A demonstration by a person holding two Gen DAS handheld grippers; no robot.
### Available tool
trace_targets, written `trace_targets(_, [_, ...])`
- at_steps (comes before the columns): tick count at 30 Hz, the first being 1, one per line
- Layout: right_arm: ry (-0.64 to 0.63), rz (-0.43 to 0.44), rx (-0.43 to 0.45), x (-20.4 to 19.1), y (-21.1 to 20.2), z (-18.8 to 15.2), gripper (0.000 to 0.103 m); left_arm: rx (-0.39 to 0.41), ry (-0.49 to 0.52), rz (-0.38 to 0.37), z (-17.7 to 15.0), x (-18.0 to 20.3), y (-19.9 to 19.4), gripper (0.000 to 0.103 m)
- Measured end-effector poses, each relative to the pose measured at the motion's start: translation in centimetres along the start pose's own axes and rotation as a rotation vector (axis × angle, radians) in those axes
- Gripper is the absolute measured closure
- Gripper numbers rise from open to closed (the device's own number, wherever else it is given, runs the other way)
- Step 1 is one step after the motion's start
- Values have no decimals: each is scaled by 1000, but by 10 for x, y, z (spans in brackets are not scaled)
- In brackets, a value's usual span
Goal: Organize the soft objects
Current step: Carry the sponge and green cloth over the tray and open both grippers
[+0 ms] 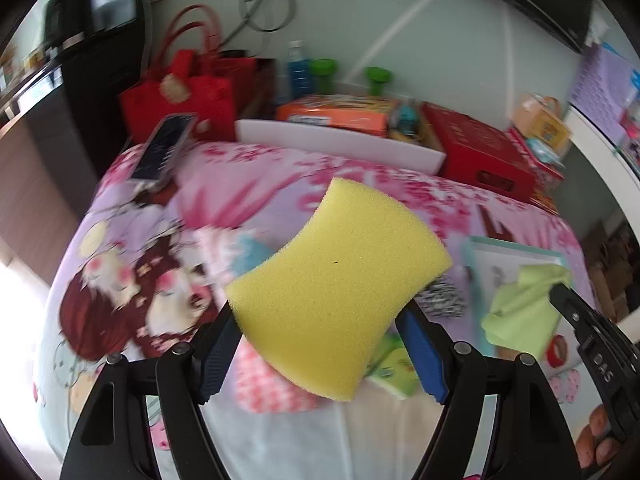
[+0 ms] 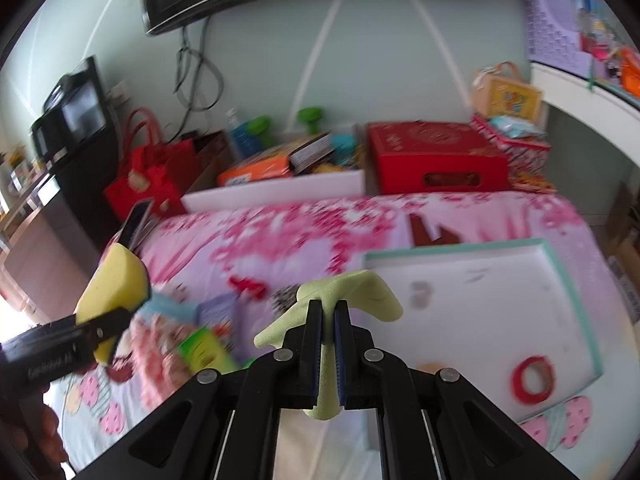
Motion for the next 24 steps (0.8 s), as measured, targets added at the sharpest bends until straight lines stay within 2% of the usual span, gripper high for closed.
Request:
trace_targets(5, [80, -64, 45, 39, -4, 22, 97, -4, 101, -70, 20, 64, 7, 25])
trace_targets(11, [188, -127, 70, 90, 1, 28, 97, -18, 173, -123, 31, 123, 24, 25])
trace_targets(14, [229, -165, 60, 118, 6, 24, 97, 11, 241, -143, 29, 153, 34, 25])
trace_targets(20, [306, -281, 39, 175, 13, 11, 97, -39, 317, -202, 8, 202, 67, 25])
trace_targets(24, [382, -306, 15, 205, 14, -4, 97, -59, 341, -253, -7, 224, 78, 25])
Point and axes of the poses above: each gripper's, at about its wrist camera, not at the fingertips, and y roughly the way its jaws point, x to its right, z to its top, the point moved 7 cm from there along y, roughly the way its jaws point, and after that the axes turned 1 degree about z, right-handed, at the moved point
